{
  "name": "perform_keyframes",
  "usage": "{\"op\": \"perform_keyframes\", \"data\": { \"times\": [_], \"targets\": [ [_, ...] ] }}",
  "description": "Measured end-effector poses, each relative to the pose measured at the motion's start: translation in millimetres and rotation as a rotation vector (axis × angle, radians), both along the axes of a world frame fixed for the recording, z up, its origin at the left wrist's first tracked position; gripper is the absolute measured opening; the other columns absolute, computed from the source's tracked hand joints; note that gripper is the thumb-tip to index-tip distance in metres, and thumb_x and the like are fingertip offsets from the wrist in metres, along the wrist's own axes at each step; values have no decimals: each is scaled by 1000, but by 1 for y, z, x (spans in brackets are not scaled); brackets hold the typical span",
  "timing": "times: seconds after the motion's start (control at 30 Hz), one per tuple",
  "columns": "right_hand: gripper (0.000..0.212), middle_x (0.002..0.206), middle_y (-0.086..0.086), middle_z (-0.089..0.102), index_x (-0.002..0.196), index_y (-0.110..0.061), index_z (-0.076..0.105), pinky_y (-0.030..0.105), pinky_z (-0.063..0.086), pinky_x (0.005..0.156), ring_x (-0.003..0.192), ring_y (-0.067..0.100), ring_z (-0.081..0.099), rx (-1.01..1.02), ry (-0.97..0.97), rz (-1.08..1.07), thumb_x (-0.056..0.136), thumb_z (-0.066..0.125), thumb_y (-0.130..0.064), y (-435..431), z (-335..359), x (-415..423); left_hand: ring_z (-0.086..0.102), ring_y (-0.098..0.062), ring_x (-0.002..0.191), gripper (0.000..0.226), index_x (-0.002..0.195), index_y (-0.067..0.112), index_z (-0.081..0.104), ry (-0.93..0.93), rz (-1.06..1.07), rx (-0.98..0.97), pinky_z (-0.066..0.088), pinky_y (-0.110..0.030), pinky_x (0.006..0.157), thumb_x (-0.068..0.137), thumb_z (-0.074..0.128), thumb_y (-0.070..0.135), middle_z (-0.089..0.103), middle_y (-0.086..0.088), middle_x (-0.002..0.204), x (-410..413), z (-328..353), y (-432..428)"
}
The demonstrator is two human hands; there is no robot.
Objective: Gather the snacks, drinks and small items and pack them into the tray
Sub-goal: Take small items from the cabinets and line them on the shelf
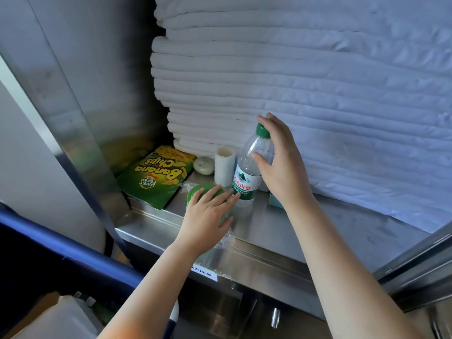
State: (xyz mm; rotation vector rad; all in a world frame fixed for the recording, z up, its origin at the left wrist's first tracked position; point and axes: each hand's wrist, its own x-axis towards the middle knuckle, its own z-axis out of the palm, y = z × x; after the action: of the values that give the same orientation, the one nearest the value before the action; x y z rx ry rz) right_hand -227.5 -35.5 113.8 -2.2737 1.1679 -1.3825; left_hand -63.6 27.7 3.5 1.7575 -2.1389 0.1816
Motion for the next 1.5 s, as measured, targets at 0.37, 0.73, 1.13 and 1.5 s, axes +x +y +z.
{"op": "perform_keyframes", "data": {
  "times": [0.37,0.73,1.13,1.5],
  "targets": [
    [80,154,-2,30,151,-20,11,2,26,99,136,5,31,81,-30,55,89,62,-14,-17,-16,4,27,-16,140,46,135,40,47,-8,-2,39,19,-42,114,90,52,37,41,17,145,0,3,2],
    [73,133,-5,51,137,-24,36,42,51,89,118,16,53,259,-146,-98,76,77,-27,-7,-93,10,42,-21,132,33,115,37,64,39,-40,-20,28,-43,108,83,63,29,53,13,135,0,4,3],
    [64,125,-12,59,134,-26,44,38,52,91,111,4,58,336,-253,-166,78,76,-21,-6,-98,-19,32,-15,138,35,122,40,59,62,-49,16,17,-36,112,88,55,33,44,17,142,3,3,1],
    [49,127,13,51,129,-2,46,39,42,101,120,26,49,-183,-148,-98,87,65,-17,44,-102,-9,28,-8,138,56,126,17,58,658,-35,-70,23,-29,114,80,41,-11,50,5,137,49,18,21]
  ]
}}
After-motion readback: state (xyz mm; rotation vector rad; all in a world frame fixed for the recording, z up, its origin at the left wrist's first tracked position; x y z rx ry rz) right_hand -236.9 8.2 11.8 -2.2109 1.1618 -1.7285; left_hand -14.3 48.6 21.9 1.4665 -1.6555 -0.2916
